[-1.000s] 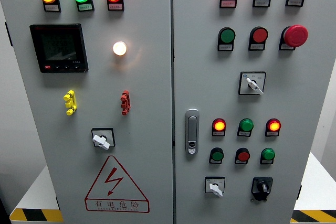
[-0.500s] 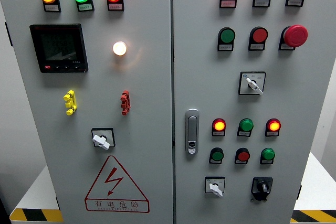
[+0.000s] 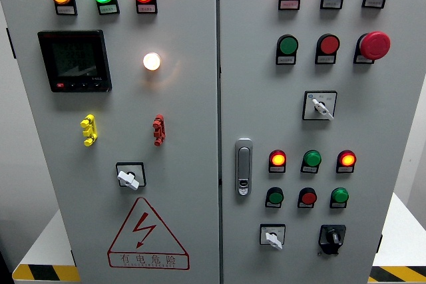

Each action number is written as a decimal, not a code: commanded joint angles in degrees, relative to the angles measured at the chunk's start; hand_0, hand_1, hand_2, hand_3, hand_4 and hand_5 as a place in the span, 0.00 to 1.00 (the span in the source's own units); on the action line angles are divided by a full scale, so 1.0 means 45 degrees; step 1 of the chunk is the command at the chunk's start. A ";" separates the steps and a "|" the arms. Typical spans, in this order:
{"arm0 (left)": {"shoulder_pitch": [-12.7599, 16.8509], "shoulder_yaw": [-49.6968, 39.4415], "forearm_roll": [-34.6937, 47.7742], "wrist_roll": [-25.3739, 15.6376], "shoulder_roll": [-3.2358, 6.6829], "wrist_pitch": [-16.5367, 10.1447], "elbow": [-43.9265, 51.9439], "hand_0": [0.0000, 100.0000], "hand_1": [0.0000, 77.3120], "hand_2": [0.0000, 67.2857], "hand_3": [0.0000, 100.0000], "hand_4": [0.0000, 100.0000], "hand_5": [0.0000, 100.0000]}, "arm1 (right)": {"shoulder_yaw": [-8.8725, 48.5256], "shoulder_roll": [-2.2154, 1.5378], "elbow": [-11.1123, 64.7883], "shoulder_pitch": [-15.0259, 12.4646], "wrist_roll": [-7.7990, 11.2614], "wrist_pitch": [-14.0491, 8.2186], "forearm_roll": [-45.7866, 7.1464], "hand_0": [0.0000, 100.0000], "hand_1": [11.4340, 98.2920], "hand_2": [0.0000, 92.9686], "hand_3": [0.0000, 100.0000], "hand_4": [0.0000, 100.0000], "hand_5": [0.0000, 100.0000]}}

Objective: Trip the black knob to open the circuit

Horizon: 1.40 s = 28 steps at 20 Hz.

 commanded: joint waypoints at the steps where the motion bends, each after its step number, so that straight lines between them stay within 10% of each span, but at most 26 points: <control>1: 0.0000 0.0000 0.0000 0.0000 -0.0002 0.0000 0.0000 0.00 0.00 0.29 0.26 0.10 0.09 | 0.0070 0.0006 0.0022 0.0229 -0.0118 0.0000 -0.0042 0.73 0.25 0.02 0.10 0.03 0.14; 5: 0.0000 0.0000 0.0000 0.0000 -0.0002 0.0000 0.0000 0.00 0.00 0.29 0.26 0.10 0.09 | 0.2677 0.0007 0.0061 0.0542 -0.0371 -0.0001 -0.1305 0.72 0.25 0.02 0.09 0.03 0.14; 11: 0.0000 0.0000 0.0000 0.0000 -0.0002 0.0000 0.0000 0.00 0.00 0.29 0.26 0.10 0.09 | 1.0103 0.0007 0.0022 0.0620 -0.1074 0.1190 -0.9076 0.71 0.26 0.02 0.09 0.02 0.13; 22: 0.0000 0.0000 0.0000 0.0000 -0.0002 0.0000 0.0000 0.00 0.00 0.29 0.26 0.10 0.09 | 1.0240 0.0026 -0.0681 0.2066 -0.0958 0.1659 -0.7697 0.71 0.25 0.01 0.08 0.01 0.12; 28: 0.0000 0.0000 0.0000 0.0000 -0.0002 0.0000 0.0000 0.00 0.00 0.29 0.26 0.10 0.09 | 1.6198 0.0026 -0.0177 0.2066 -0.0998 0.2301 -1.4350 0.70 0.25 0.01 0.08 0.00 0.12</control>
